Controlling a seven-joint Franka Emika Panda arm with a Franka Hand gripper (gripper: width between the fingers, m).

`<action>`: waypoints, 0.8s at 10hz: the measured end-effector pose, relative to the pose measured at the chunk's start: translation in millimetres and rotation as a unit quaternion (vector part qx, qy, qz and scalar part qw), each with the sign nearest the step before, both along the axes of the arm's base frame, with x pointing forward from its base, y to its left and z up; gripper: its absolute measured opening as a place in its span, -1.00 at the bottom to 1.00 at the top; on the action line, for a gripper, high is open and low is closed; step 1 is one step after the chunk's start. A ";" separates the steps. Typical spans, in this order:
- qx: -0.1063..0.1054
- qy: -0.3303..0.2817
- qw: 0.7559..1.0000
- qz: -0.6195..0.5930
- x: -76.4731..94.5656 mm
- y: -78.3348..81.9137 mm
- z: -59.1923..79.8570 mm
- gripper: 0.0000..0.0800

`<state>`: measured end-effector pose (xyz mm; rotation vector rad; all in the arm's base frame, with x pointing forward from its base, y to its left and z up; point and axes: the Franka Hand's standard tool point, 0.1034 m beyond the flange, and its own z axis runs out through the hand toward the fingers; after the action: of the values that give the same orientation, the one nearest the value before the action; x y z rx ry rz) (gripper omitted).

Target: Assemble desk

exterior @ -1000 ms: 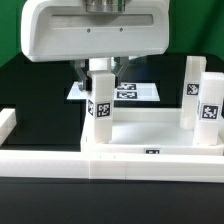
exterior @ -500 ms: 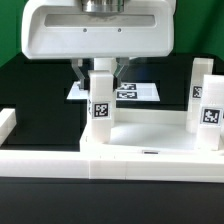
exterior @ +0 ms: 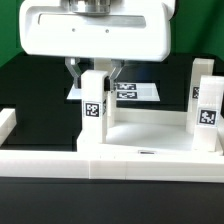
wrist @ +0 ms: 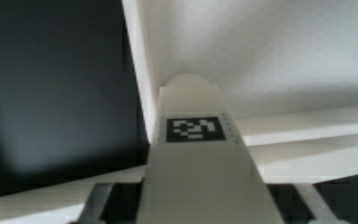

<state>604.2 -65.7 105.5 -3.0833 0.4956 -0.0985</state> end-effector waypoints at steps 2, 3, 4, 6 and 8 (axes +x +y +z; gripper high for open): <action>0.002 0.006 0.997 -0.077 -2.1 -1.6 0.2 -0.24; 0.002 0.010 0.995 -0.103 -3.5 -2.4 0.5 -0.21; 0.001 0.010 0.994 -0.110 -3.5 -2.9 0.7 -0.21; 0.001 0.010 0.994 -0.107 -3.5 -2.7 0.6 -0.19; 0.004 0.005 0.995 -0.102 -1.0 4.2 8.9 0.51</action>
Offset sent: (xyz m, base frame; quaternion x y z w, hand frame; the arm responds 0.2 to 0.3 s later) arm -0.0026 0.0038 -0.0004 -0.0144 0.0066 0.1902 0.9816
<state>603.2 -61.5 114.4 -3.0169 0.8088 -0.0841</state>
